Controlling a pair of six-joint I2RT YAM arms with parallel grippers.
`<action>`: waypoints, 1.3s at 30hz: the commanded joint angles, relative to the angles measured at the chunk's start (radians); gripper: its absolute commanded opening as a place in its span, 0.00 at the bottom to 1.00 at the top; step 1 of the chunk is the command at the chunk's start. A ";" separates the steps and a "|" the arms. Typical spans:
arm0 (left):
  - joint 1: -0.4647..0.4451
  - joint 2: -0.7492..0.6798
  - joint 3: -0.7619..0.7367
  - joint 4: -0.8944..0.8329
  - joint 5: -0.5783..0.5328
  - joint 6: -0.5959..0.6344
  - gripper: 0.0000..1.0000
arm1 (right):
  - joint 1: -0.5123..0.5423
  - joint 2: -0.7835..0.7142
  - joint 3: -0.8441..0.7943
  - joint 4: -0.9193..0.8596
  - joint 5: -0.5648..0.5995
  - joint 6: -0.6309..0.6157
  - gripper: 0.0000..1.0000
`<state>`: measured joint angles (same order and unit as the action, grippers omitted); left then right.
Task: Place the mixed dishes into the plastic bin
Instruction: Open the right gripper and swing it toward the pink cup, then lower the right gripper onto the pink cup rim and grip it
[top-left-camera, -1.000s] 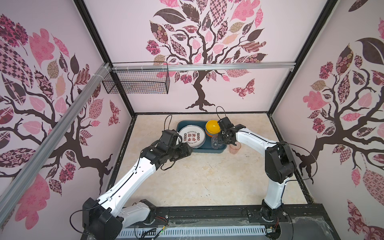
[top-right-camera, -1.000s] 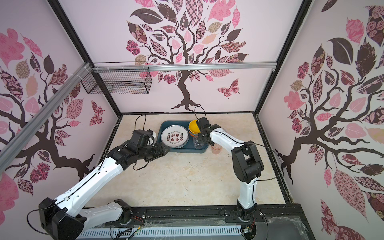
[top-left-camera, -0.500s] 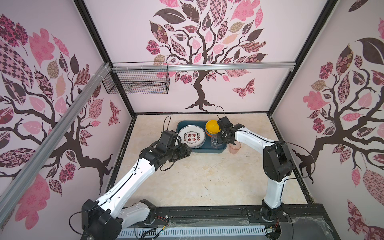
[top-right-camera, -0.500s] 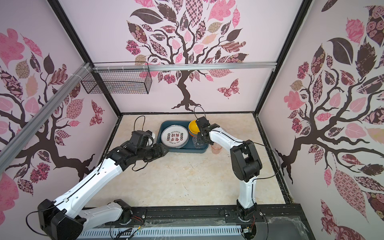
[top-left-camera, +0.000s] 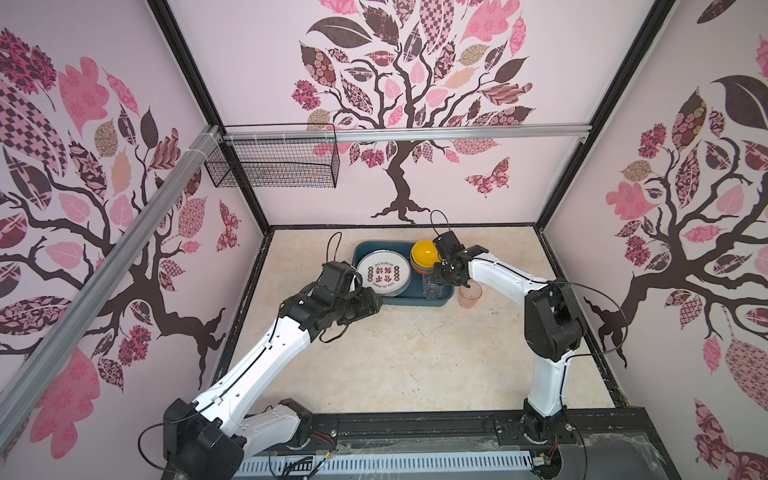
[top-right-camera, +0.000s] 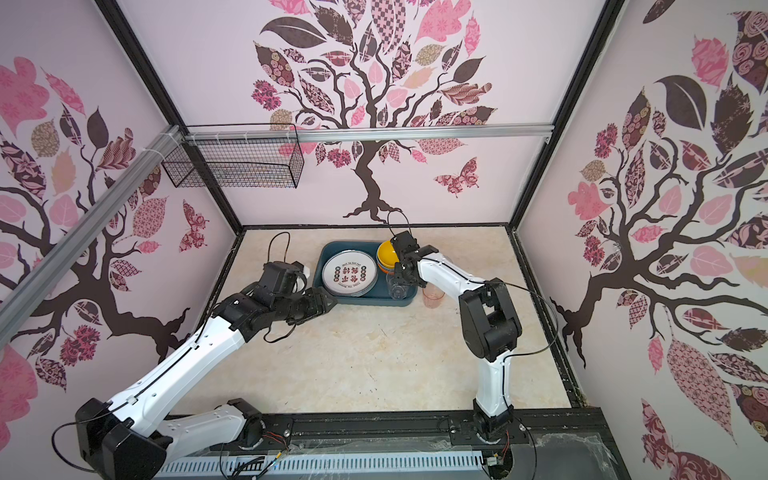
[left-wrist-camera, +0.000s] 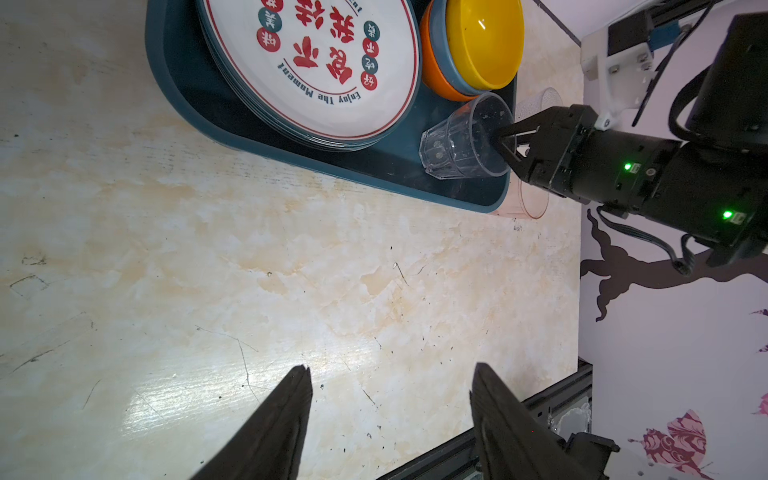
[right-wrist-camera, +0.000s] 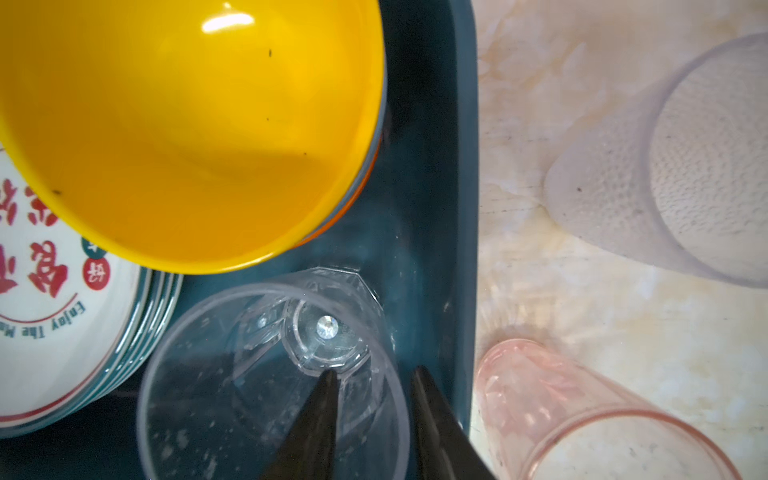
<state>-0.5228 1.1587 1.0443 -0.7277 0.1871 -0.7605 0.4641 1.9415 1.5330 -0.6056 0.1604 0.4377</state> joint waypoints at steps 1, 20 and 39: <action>0.005 -0.015 -0.033 0.013 -0.002 0.001 0.65 | -0.003 -0.014 0.032 -0.034 0.008 -0.005 0.37; -0.011 -0.001 -0.133 0.196 0.212 0.031 0.67 | -0.023 -0.326 -0.148 -0.034 0.029 0.044 0.50; -0.167 0.159 -0.006 0.269 0.207 0.077 0.69 | -0.269 -0.494 -0.454 0.052 -0.117 0.134 0.52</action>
<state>-0.6827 1.3010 0.9867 -0.4931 0.3878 -0.7033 0.2245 1.4826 1.1011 -0.5758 0.0772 0.5514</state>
